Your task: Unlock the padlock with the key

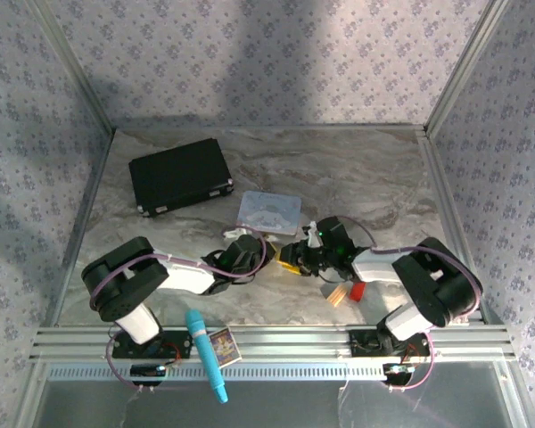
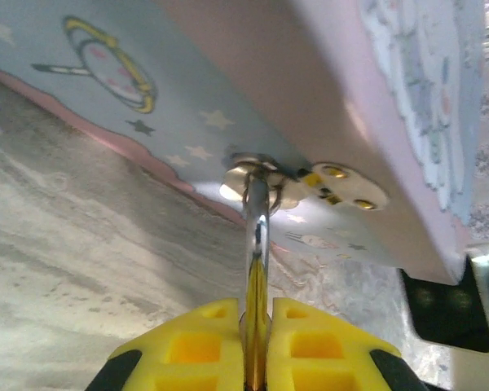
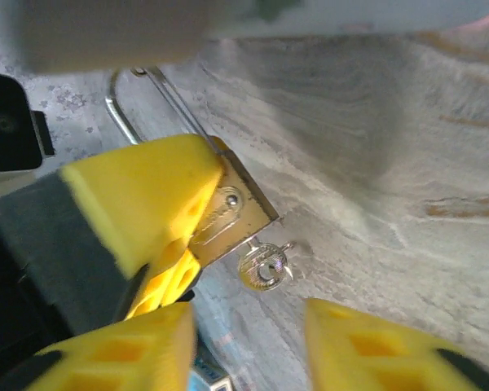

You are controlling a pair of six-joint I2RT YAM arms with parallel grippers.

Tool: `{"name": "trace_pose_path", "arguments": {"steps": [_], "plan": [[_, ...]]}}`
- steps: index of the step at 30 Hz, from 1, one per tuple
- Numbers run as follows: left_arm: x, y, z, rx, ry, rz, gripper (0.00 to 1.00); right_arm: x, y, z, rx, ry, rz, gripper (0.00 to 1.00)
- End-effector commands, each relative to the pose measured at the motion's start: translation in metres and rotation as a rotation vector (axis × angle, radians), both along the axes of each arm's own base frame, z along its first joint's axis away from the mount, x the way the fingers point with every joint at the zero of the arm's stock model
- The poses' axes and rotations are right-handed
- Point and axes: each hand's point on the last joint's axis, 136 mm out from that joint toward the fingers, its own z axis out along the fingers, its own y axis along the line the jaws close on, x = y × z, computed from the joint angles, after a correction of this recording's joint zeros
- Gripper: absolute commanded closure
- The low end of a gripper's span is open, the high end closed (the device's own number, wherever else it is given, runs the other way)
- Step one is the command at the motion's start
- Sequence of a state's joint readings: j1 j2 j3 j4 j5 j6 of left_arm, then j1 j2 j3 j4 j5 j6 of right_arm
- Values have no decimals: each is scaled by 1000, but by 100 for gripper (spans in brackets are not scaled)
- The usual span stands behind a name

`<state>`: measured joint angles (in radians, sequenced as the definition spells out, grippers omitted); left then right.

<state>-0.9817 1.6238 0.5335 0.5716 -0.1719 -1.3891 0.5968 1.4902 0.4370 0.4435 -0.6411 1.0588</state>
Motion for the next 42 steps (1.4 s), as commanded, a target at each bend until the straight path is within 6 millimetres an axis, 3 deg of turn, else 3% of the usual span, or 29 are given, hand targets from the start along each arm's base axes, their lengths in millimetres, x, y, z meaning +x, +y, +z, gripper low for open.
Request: {"name": "trace_pose_path", "arguments": {"steps": [1,5,10,12,14,16,20,28,36,42], "plan": [[-2,7,-2,32,23,15,100,2,-23,-4,-161,-79,-23,47],[-6,8,-1,37,53,8,100,-4,-48,5,-460,-279,51,35],[-9,0,-1,1,86,-10,100,-2,-63,17,-754,-532,162,31],[-10,-3,1,-23,93,-16,100,-3,-60,16,-797,-600,218,36],[-12,-4,1,-33,102,-18,100,-3,-51,16,-780,-654,264,51],[-12,-5,2,-38,102,-20,100,-4,-37,16,-703,-702,283,57],[-13,-4,4,-41,104,-21,100,-9,-15,21,-566,-775,313,56],[-16,-5,14,-58,99,-39,100,-12,3,13,-600,-859,402,59],[-16,-7,18,-66,97,-48,100,-7,11,5,-604,-867,401,67],[-16,-7,13,-58,104,-47,100,-16,13,0,-582,-847,426,61]]}}
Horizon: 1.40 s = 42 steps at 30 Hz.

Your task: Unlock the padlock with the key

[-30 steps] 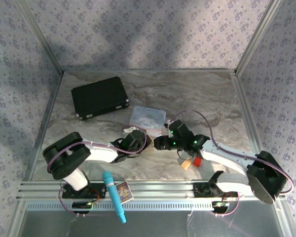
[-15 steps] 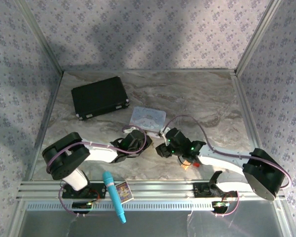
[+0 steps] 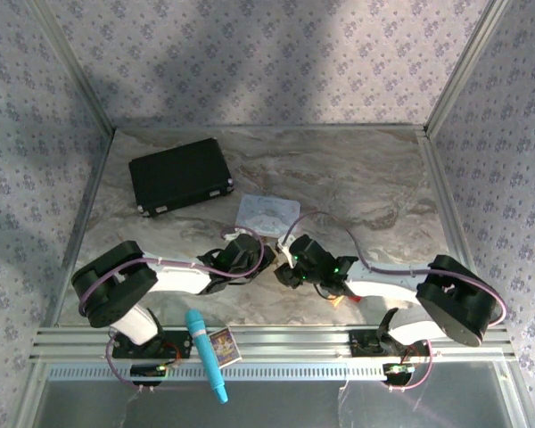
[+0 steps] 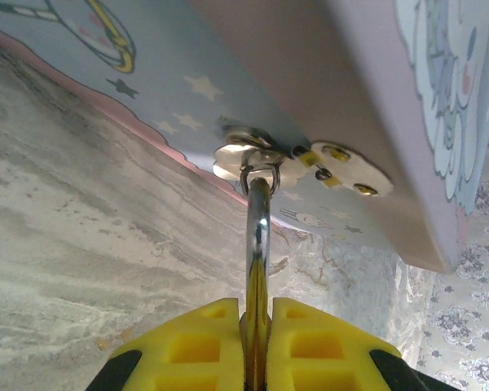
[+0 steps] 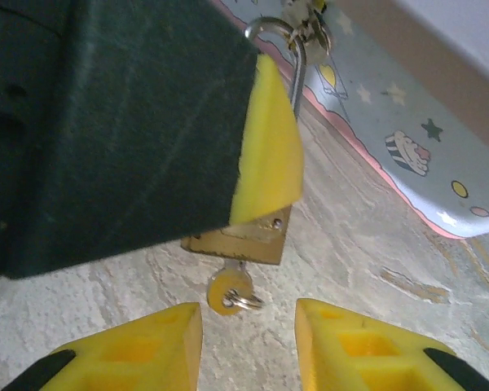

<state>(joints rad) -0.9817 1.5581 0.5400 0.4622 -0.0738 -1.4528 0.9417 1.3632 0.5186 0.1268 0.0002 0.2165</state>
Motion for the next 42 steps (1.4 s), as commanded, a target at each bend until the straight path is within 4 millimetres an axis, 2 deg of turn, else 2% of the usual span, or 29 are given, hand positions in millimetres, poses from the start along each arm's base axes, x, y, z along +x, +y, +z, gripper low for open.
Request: {"name": "trace_pose_path", "arguments": {"steps": [1,4,9,19,24,32,42], "plan": [[2,-4,9,-22,0,-2,100,0,5,4,24,-4,10,61],[2,-6,10,-38,5,-9,100,-1,4,0,24,-10,9,63],[0,-12,14,-73,16,-32,100,3,12,4,19,-40,28,77],[-3,-14,7,-79,39,-32,100,2,12,-2,55,-6,36,94],[-5,-10,0,-70,48,-26,100,0,13,-2,132,69,34,95],[-6,-5,4,-44,29,-24,100,7,-3,-5,257,185,-60,93],[-8,-1,7,-42,21,-22,100,19,-26,-17,267,255,-219,76]]}}
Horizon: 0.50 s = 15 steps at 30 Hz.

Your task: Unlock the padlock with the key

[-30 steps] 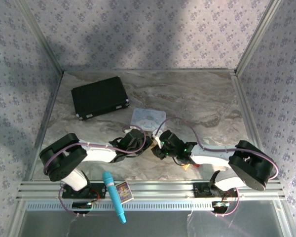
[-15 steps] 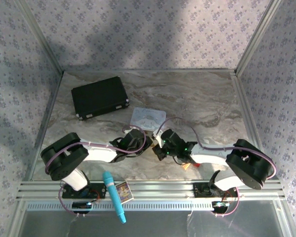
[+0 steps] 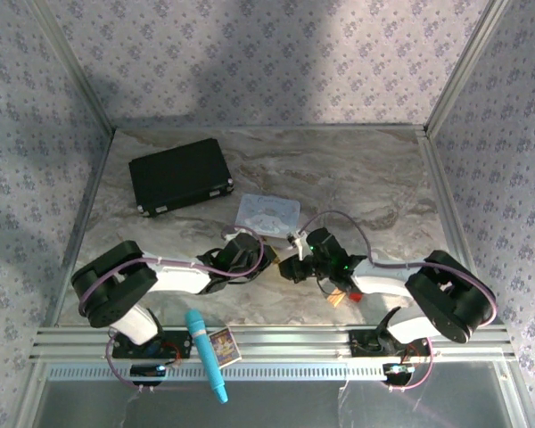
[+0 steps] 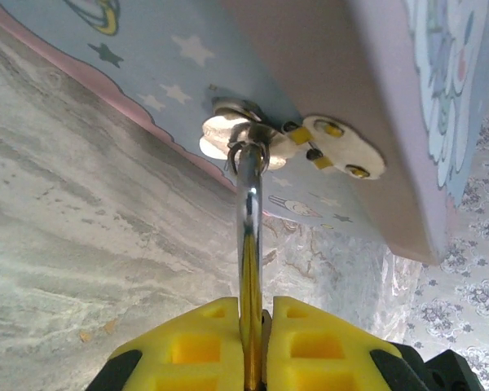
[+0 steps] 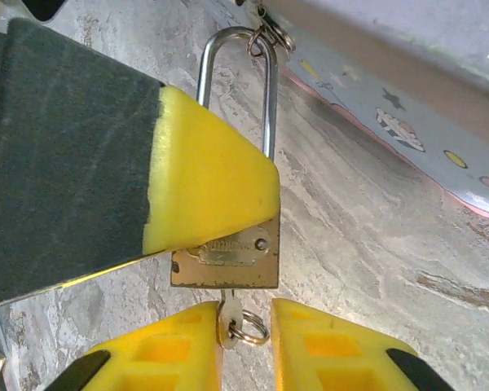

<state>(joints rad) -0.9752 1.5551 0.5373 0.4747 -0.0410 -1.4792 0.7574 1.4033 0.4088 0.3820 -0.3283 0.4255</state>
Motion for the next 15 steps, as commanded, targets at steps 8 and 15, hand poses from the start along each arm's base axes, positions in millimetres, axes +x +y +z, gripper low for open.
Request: {"name": "trace_pose_path", "arguments": {"steps": [8,15], "plan": [[-9,8,-3,43,-11,-14,100,13,-28,-11,18,91,-177,52],[-9,14,-5,138,-24,-16,100,10,-39,12,40,76,-228,39]]}}
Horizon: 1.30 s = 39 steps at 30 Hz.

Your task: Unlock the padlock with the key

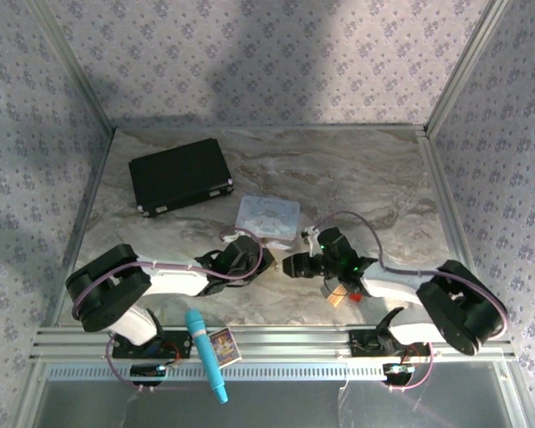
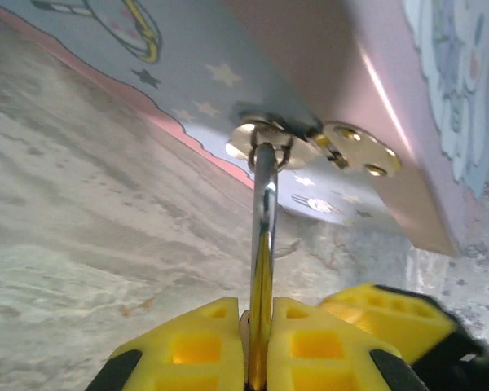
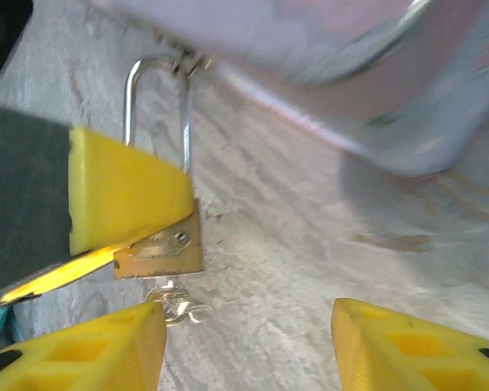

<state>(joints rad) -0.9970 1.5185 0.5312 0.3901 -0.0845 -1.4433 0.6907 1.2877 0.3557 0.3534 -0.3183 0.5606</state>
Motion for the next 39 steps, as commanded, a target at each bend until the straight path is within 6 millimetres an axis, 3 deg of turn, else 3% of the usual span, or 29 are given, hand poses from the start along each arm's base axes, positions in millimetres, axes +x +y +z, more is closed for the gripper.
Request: {"name": "trace_pose_path", "arguments": {"steps": [1,2,3,4,7,9,17,21,25,30,35,39], "plan": [[-2,4,-2,68,-1,-13,100,3,-17,7,-22,1,-92,37],[-2,3,-4,71,5,-18,100,4,-22,11,-30,1,-119,34],[-3,1,-5,73,12,-27,100,7,-28,16,-42,-6,-151,23],[-4,0,-7,82,21,-36,100,11,-37,20,-73,-11,-204,2],[-9,5,-12,127,41,-49,100,24,-68,30,-193,23,-353,1],[-11,13,-16,173,51,-51,100,33,-73,39,-218,44,-372,1],[-16,32,-24,309,86,-107,100,76,-31,48,-166,121,-313,7],[-16,43,-23,387,85,-123,100,91,-28,33,-238,168,-330,17],[-15,52,-25,467,93,-162,100,94,-20,9,-263,231,-311,23],[-15,66,-32,648,112,-242,100,100,-24,-16,-350,273,-314,35],[-9,93,-32,888,95,-268,97,100,-20,-31,-347,298,-300,37],[-5,93,-30,919,80,-269,90,99,-21,-36,-347,309,-299,37]]}}
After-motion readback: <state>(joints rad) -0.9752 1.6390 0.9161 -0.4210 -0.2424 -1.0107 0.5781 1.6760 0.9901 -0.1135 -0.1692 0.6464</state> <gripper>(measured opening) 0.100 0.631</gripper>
